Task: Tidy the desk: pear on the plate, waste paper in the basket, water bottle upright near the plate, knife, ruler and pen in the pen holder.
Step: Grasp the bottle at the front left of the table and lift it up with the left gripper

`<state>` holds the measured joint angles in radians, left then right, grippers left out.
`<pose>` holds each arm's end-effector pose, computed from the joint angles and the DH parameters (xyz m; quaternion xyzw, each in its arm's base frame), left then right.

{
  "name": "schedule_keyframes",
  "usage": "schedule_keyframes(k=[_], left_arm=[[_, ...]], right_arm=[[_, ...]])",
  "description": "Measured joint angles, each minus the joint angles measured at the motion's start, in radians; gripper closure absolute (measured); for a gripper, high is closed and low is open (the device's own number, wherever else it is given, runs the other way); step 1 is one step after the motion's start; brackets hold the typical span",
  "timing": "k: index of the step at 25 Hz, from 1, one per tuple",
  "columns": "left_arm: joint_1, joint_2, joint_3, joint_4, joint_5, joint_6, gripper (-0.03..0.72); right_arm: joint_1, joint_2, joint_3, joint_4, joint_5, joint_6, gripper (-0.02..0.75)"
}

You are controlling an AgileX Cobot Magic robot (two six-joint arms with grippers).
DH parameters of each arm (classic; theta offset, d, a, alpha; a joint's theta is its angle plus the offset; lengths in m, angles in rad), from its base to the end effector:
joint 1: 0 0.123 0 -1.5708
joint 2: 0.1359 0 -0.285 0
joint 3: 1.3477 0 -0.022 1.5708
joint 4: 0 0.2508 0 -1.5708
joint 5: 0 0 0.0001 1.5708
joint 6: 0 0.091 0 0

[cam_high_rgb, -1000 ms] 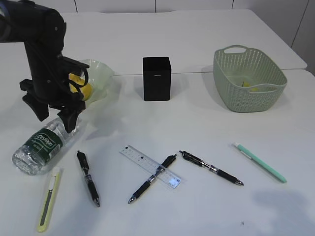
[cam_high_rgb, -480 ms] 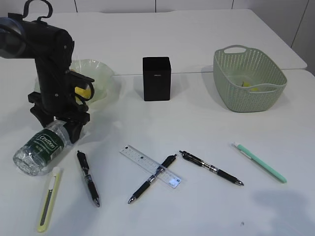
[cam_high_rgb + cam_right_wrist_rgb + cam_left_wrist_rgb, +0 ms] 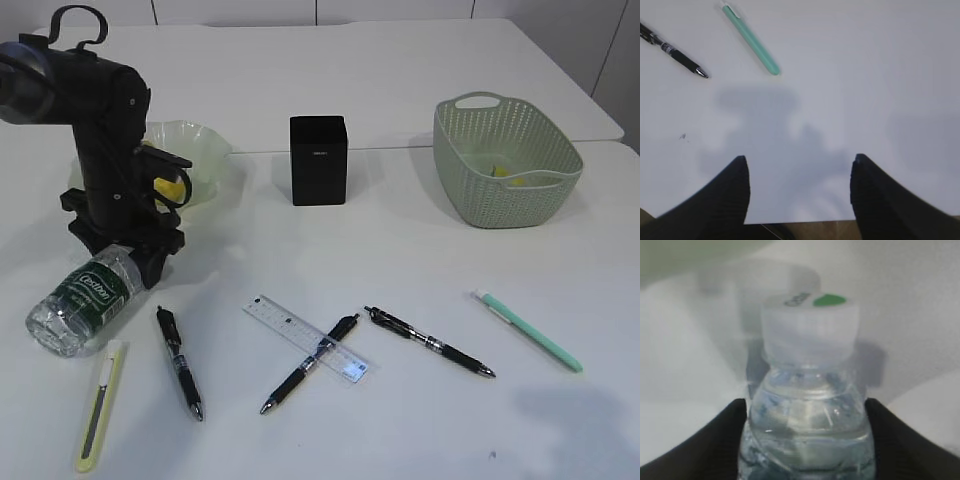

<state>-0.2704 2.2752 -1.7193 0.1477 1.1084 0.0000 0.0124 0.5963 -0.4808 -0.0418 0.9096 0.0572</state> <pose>0.4327 -0.1075 0.1293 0.1672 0.9837 0.0657 0.0058 0.0931 -0.0018 0.2550 0.0142 0.9501 -0.0088 0.3116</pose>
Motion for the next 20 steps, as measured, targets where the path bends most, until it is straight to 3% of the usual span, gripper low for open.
schedule_keyframes(k=[5, 8, 20], left_arm=[[0.004, 0.000, -0.005, 0.000, 0.021, 0.000, 0.308], [0.004, 0.002, -0.005, 0.004, 0.050, 0.000, 0.343], [0.004, -0.031, -0.001, 0.008, 0.076, 0.000, 0.348]], right_arm=[[0.000, 0.000, 0.000, 0.001, 0.000, 0.000, 0.242], [0.000, 0.000, 0.000, 0.001, 0.000, 0.000, 0.242], [0.000, 0.000, 0.000, 0.001, 0.000, 0.000, 0.242]])
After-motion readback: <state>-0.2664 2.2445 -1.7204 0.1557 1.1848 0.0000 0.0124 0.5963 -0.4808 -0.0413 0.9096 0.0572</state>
